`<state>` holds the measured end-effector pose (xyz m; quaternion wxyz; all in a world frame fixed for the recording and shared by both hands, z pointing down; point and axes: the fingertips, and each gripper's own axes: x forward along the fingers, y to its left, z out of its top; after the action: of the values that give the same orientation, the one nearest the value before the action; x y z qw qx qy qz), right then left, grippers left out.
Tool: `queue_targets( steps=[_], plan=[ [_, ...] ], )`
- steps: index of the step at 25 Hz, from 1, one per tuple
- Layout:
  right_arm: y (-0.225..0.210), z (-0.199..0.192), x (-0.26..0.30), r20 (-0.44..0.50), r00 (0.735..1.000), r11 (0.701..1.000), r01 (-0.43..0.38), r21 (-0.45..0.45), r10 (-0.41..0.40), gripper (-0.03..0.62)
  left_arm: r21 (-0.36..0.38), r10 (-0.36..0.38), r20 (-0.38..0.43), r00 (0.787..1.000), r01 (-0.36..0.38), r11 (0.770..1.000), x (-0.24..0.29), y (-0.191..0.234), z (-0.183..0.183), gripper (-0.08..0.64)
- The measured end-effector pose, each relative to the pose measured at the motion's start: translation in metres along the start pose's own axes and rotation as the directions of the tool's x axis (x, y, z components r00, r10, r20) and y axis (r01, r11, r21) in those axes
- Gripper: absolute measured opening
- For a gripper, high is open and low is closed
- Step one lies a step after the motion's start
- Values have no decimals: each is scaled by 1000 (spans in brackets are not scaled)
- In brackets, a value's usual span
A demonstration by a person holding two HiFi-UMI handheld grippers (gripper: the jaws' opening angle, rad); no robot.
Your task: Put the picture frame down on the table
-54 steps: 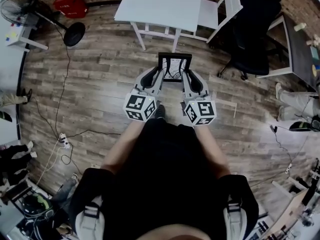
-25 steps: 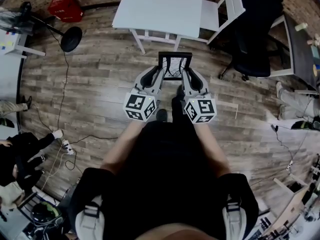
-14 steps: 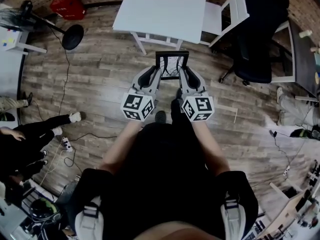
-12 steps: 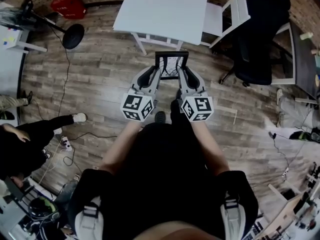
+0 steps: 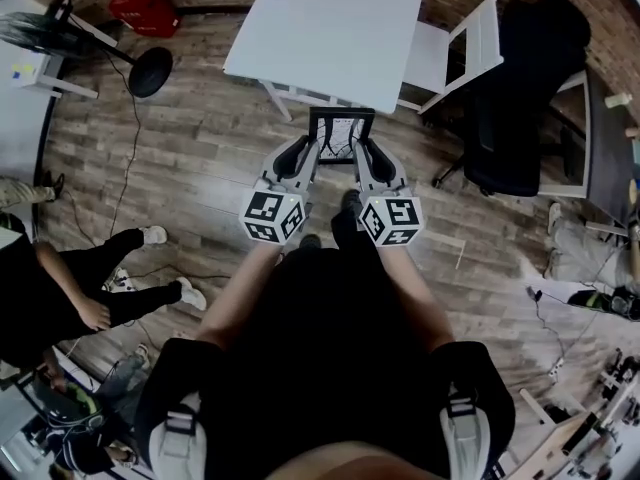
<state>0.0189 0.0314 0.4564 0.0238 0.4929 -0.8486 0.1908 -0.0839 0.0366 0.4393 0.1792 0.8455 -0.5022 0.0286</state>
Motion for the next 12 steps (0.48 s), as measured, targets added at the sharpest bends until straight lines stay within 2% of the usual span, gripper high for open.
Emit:
queue_targets(
  steps=[12],
  plan=[
    [-55,22,20,-5,992,992,-129,4,129,69,20,81,-31,996,-81,997,58,-16,5,80]
  ],
)
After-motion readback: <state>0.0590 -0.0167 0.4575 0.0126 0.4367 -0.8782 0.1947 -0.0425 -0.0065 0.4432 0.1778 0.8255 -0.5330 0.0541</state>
